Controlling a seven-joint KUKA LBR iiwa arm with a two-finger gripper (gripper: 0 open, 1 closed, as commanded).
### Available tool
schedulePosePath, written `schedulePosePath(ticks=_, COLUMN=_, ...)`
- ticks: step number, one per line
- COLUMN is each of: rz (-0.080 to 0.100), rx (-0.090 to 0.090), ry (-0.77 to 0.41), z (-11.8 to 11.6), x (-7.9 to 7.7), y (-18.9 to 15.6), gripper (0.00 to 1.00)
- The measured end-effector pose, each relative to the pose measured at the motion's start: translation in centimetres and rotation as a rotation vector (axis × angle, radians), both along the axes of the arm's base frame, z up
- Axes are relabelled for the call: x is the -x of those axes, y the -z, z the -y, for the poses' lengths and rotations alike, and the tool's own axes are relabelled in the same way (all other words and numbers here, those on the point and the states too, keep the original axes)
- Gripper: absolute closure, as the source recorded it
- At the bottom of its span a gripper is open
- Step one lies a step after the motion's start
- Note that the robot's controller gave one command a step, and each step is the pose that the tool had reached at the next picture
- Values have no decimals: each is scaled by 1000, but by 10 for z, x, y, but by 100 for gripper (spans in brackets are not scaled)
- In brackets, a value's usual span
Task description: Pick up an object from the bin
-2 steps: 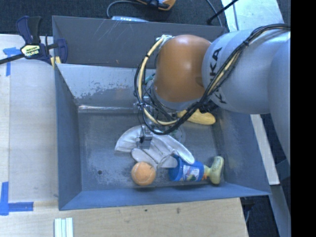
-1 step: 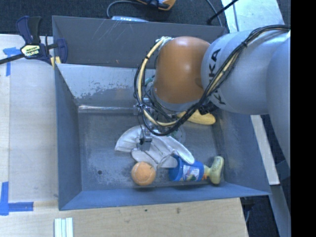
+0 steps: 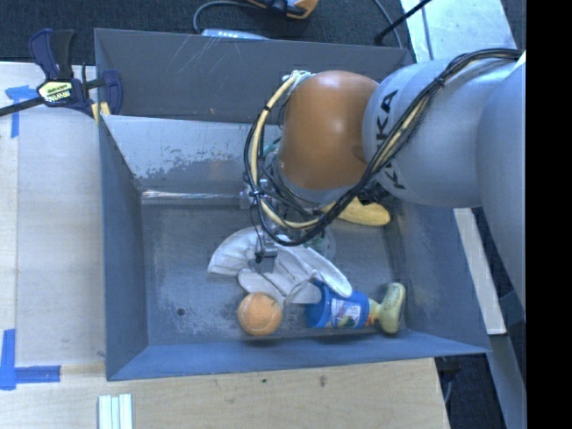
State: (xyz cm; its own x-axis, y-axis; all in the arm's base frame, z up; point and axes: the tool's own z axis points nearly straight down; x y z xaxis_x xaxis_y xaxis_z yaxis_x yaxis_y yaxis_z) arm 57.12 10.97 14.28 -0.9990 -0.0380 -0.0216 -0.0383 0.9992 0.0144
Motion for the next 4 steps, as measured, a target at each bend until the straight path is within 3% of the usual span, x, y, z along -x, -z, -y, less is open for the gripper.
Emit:
schedulePosePath(ticks=1, rz=-2, rx=2, ry=-43, z=7, x=-14, y=34, gripper=0)
schedulePosePath(ticks=2, rz=5, rx=0, ry=-108, z=15, x=-32, y=71, gripper=100)
schedulePosePath(ticks=3, rz=5, rx=0, ry=-107, z=15, x=-32, y=70, gripper=100)
schedulePosePath(ticks=4, rz=10, rx=0, ry=-123, z=-1, x=-35, y=-68, gripper=100)
